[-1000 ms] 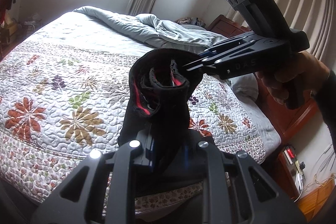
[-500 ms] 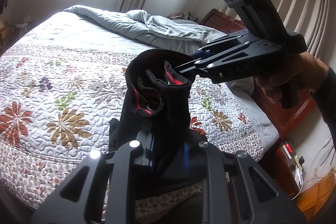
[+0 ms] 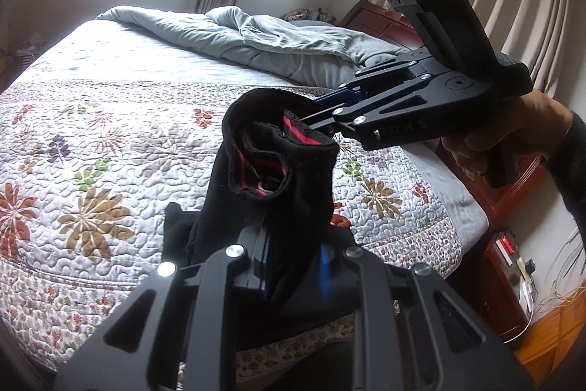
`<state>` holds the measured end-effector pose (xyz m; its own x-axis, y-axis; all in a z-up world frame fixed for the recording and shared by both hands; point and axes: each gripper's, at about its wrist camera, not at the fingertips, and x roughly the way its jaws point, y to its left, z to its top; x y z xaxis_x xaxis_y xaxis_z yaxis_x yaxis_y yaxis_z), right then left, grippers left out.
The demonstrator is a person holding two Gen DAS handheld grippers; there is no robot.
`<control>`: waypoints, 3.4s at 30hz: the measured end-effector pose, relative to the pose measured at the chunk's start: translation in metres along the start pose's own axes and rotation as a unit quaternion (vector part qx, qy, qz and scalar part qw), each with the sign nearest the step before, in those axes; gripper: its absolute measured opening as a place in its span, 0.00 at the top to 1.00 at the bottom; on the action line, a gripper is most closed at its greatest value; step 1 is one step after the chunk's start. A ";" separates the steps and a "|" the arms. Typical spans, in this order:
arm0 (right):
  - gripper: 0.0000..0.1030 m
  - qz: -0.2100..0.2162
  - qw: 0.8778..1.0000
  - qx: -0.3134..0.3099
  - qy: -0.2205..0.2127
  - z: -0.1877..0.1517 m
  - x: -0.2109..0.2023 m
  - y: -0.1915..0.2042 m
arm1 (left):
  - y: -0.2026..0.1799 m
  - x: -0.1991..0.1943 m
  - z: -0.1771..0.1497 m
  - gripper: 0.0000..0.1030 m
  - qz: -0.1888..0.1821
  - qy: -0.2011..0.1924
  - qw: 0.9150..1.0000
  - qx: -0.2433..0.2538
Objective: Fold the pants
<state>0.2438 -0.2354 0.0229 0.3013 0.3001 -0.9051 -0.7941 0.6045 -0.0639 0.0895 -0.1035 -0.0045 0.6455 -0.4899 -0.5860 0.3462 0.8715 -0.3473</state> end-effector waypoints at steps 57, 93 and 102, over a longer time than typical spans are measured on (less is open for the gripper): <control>0.79 0.067 0.993 0.100 -0.007 -0.163 0.086 -0.076 | -0.076 0.138 -0.075 0.81 0.012 0.130 0.989 0.074; 0.22 0.313 0.766 0.543 -0.140 -0.310 0.121 -0.080 | 0.027 0.072 -0.074 0.19 -0.024 0.101 0.994 0.032; 0.13 0.338 0.771 0.527 -0.116 -0.283 0.143 -0.082 | 0.094 0.083 -0.079 0.16 -0.046 0.128 0.988 -0.068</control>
<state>0.2024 -0.4508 -0.2205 0.1902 0.8596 -0.4742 0.0232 0.4789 0.8776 0.1219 -0.0635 -0.1434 0.4162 -0.5716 -0.7072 0.2888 0.8206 -0.4933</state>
